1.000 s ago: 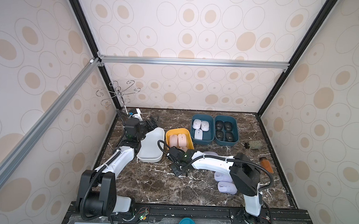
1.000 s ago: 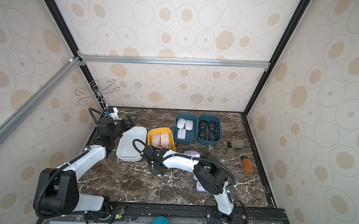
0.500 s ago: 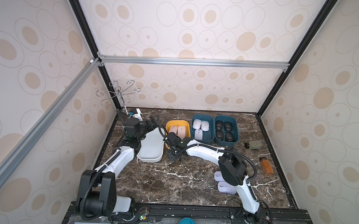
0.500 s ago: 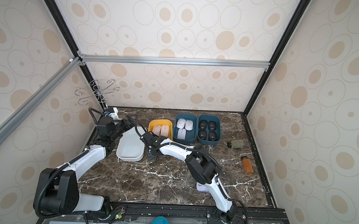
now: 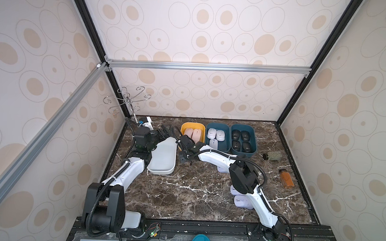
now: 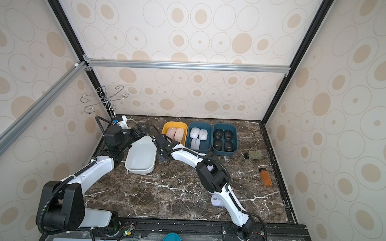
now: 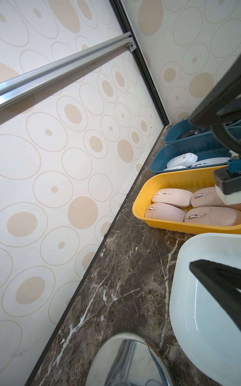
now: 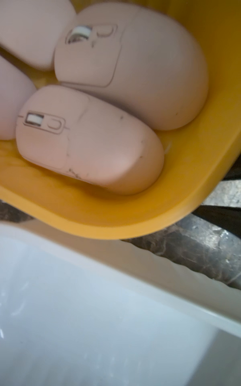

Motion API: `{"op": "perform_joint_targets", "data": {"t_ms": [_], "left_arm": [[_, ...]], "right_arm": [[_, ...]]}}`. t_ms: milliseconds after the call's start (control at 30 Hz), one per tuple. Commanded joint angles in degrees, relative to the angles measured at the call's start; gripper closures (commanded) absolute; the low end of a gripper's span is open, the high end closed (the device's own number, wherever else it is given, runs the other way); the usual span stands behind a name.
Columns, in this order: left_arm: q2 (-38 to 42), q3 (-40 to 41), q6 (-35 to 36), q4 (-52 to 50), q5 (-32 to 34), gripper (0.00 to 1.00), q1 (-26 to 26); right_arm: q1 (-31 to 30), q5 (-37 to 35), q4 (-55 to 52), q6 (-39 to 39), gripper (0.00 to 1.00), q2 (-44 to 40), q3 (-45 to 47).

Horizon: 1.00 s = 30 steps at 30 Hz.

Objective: Place the mice by color into the storage box
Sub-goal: Move the storage box to the center of the board.

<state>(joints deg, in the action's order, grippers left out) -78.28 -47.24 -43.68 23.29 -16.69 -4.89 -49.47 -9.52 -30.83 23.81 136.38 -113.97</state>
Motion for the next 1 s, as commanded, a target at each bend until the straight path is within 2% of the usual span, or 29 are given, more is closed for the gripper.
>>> {"op": "perform_joint_targets", "data": {"t_ms": [0,200,367,467,567,633,733,833,967], "left_arm": [[0.58,-1.95,-0.24,1.32,-0.84,0.0,0.23],[0.16,-2.21,0.07,1.45,-1.81,0.0,0.3],[-0.04,-2.32,1.2,1.17,-1.53,0.0,0.31],[-0.86,-2.86,2.59,-0.54,-0.57,0.0,0.06],[-1.9,-5.32,7.43,-6.65,5.06,0.0,-2.11],[-2.88,-7.77,10.22,-13.87,9.6,0.0,-3.56],[-3.32,-7.96,10.75,-19.9,10.6,0.03,-4.75],[-3.27,-6.73,14.02,-25.0,14.07,0.06,-8.8],[-5.8,-5.57,16.02,-29.46,15.52,0.13,-12.85]], "right_arm": [[1.28,-4.44,-1.46,2.12,0.76,2.67,-4.34],[1.2,-3.83,-4.98,0.07,0.77,1.96,-7.37],[-1.31,-2.73,-3.68,-2.19,0.77,-7.54,-1.19],[-2.54,-2.89,-2.04,-2.72,0.75,-16.48,5.99],[-2.59,-3.15,0.94,-2.06,0.72,-27.35,17.33],[-2.56,-4.97,2.06,-1.44,0.68,-34.73,25.92],[-2.52,-6.75,2.49,-0.39,0.59,-44.3,36.52],[-2.23,-7.59,0.38,0.76,0.54,-51.14,43.68],[-2.12,-8.94,-2.23,1.28,0.48,-57.48,49.43]]}}
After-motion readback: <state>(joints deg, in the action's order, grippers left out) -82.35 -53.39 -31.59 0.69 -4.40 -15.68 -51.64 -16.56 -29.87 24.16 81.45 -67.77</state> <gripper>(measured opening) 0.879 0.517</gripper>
